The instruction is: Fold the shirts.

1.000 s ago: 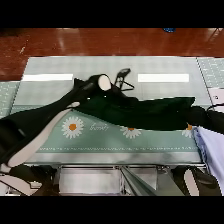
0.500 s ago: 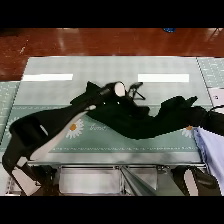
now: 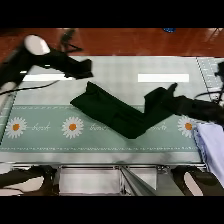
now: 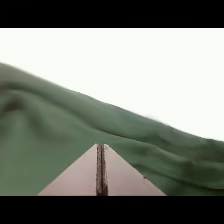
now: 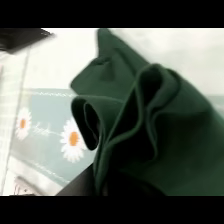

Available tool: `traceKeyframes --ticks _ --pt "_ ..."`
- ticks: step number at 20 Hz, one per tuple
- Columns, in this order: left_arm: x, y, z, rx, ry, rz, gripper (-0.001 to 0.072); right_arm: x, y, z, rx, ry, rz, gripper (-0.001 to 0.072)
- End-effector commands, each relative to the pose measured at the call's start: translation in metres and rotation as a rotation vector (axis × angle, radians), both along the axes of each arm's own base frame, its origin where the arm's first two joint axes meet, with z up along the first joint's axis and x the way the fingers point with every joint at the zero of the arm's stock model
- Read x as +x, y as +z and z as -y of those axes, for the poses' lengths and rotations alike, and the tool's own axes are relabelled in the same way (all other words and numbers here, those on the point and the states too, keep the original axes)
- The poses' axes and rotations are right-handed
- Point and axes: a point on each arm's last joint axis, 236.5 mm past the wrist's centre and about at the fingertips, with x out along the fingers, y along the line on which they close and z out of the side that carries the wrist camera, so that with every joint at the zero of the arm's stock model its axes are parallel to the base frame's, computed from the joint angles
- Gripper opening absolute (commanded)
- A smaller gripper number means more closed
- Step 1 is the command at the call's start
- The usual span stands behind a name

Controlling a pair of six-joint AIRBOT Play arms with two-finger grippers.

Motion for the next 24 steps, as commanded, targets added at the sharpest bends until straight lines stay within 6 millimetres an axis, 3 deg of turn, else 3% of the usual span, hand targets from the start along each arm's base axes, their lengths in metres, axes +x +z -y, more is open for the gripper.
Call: traceKeyframes --ticks 1,3,5,8,11,15,16,17,18,21,24 --pt "-0.040 0.053 -0.077 0.075 0.087 0.181 0.0022 0.050 -0.009 -0.065 0.007 0.087 0.019 0.0023" --pt "-0.077 0.061 -0.088 0.078 0.104 0.241 0.0022 0.078 -0.024 -0.112 -0.006 0.163 -0.010 0.0023" --pt "-0.111 0.055 -0.091 0.068 0.121 0.275 0.0022 0.103 -0.048 -0.162 -0.016 0.248 -0.056 0.0023" --pt "-0.148 0.028 -0.095 0.031 0.184 0.241 0.0022 0.133 -0.082 -0.217 -0.007 0.305 -0.124 0.0023" --pt "-0.168 -0.004 -0.096 0.021 0.210 0.174 0.0022 0.151 -0.104 -0.252 0.012 0.333 -0.166 0.0023" --pt "-0.171 -0.032 -0.095 0.020 0.223 0.109 0.0022 0.168 -0.113 -0.273 0.038 0.330 -0.176 0.0024" --pt "-0.170 -0.035 -0.096 0.020 0.228 0.107 0.0022 0.169 -0.114 -0.276 0.047 0.332 -0.181 0.0121" --pt "-0.168 -0.036 -0.096 0.020 0.234 0.109 0.0022 0.164 -0.115 -0.279 0.057 0.343 -0.194 0.0345" --pt "-0.165 -0.037 -0.097 0.018 0.241 0.114 0.0022 0.161 -0.116 -0.279 0.049 0.366 -0.188 0.0414" --pt "-0.159 -0.040 -0.098 0.017 0.254 0.118 0.0022 0.143 -0.117 -0.276 0.044 0.439 -0.231 0.0414" --pt "-0.158 -0.045 -0.097 0.017 0.253 0.097 0.0022 0.133 -0.110 -0.250 0.040 0.502 -0.288 0.0414"
